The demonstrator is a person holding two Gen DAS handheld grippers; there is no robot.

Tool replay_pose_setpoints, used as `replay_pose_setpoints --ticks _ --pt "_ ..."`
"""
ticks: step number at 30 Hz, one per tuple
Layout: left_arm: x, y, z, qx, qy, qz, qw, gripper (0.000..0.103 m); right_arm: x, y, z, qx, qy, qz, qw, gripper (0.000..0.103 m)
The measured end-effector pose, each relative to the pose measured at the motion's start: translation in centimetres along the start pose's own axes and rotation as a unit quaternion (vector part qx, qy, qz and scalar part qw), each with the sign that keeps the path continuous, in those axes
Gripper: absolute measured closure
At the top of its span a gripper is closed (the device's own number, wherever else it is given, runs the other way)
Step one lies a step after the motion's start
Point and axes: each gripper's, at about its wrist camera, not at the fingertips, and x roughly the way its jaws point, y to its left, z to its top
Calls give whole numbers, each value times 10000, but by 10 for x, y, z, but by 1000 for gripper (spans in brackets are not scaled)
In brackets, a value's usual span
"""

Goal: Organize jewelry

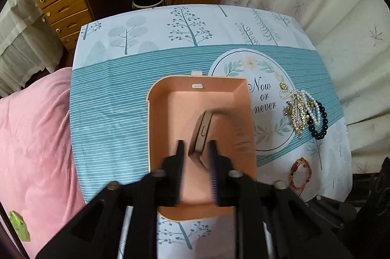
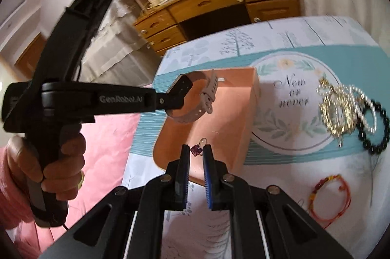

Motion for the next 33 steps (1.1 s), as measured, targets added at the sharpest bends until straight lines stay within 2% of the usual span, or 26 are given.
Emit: replay_pose_setpoints --ticks 1,3,5,9,14,16,18,20,27,29,33 --pt "-1 0 0 -7 13 -9 10000 58 3 1 -1 52 117 -50 9999 87" --pt "-5 1 -2 22 -24 -84 10000 44 5 -1 -4 165 215 -58 9996 78" --pt "-11 -1 -4 142 -91 -105 9998 44 -2 -3 -8 265 89 -20 9996 70" --pt "-25 -2 -11 279 -222 0 9994 41 -14 -4 -11 366 -104 -39 9993 69" --pt "-36 -2 -24 302 -292 27 9991 40 -26 -11 -20 600 -101 -130 9981 68" --pt "-39 -5 -34 390 -338 68 9986 32 -29 -16 -26 756 -82 -164 9970 68" --pt "-40 -9 -48 506 -406 127 9978 28 -34 -23 -35 938 -12 -293 9952 66" --pt "-38 -14 -59 562 -315 225 9977 24 -40 -30 -45 1072 45 -438 9933 59" --pt "-34 -32 -102 582 -10 389 9975 19 -65 -66 -70 1464 179 -766 9861 40" --pt "-33 -39 -111 570 89 330 9978 19 -72 -77 -74 1533 211 -849 9843 35" --pt "-33 -67 -125 832 200 262 9960 19 -87 -106 -80 1852 226 -902 9783 32"
